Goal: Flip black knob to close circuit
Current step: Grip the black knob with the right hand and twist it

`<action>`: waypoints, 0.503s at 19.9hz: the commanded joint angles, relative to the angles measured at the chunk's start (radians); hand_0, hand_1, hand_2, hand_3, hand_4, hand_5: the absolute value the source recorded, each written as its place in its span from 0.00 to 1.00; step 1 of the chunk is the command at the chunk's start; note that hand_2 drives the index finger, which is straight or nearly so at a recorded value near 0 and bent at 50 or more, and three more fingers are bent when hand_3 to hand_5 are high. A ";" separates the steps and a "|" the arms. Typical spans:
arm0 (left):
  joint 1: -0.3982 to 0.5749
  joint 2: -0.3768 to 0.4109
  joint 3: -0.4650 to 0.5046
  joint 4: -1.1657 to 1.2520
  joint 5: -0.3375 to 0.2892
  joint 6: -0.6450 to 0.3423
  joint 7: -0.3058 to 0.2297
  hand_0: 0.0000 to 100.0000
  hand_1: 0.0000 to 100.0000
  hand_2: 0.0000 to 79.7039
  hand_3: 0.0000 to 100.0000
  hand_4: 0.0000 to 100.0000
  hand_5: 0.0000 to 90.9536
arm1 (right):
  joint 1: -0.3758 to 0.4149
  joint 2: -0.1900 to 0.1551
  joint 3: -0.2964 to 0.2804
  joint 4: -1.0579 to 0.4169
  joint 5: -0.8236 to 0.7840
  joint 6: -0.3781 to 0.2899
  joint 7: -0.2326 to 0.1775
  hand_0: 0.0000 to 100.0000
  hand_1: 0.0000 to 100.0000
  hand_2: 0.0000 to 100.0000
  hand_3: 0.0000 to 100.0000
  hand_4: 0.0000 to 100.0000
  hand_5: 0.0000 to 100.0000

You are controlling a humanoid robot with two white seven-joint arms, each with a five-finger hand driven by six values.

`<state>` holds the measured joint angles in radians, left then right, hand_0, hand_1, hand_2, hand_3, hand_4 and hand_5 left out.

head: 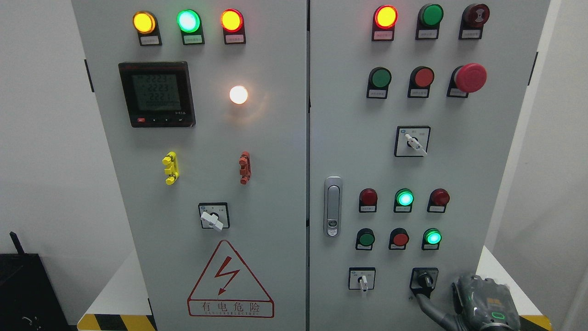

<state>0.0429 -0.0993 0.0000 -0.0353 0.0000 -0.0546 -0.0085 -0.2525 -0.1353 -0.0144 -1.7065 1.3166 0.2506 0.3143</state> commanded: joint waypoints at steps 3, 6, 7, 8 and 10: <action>0.000 0.001 0.011 0.000 0.008 -0.001 0.001 0.00 0.00 0.00 0.05 0.02 0.00 | 0.001 -0.026 -0.042 0.001 -0.028 0.013 0.000 0.00 0.00 0.88 1.00 0.79 0.82; 0.000 0.000 0.011 0.000 0.008 -0.001 0.001 0.00 0.00 0.00 0.05 0.02 0.00 | -0.004 -0.024 -0.044 -0.004 -0.028 0.013 0.002 0.00 0.00 0.88 1.00 0.79 0.82; 0.000 0.000 0.011 0.000 0.008 -0.001 0.001 0.00 0.00 0.00 0.05 0.02 0.00 | -0.004 -0.024 -0.045 -0.004 -0.028 0.013 0.002 0.00 0.00 0.88 1.00 0.79 0.82; 0.000 0.000 0.011 0.000 0.008 -0.001 0.001 0.00 0.00 0.00 0.05 0.02 0.00 | -0.005 -0.026 -0.045 -0.004 -0.028 0.015 0.002 0.00 0.00 0.88 1.00 0.79 0.82; 0.000 0.000 0.011 0.000 0.008 -0.001 0.001 0.00 0.00 0.00 0.05 0.02 0.00 | -0.005 -0.026 -0.045 -0.005 -0.033 0.018 0.002 0.00 0.00 0.88 1.00 0.79 0.82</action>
<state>0.0430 -0.0993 0.0000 -0.0353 0.0000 -0.0546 -0.0085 -0.2534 -0.1500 -0.0384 -1.7076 1.2927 0.2615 0.3187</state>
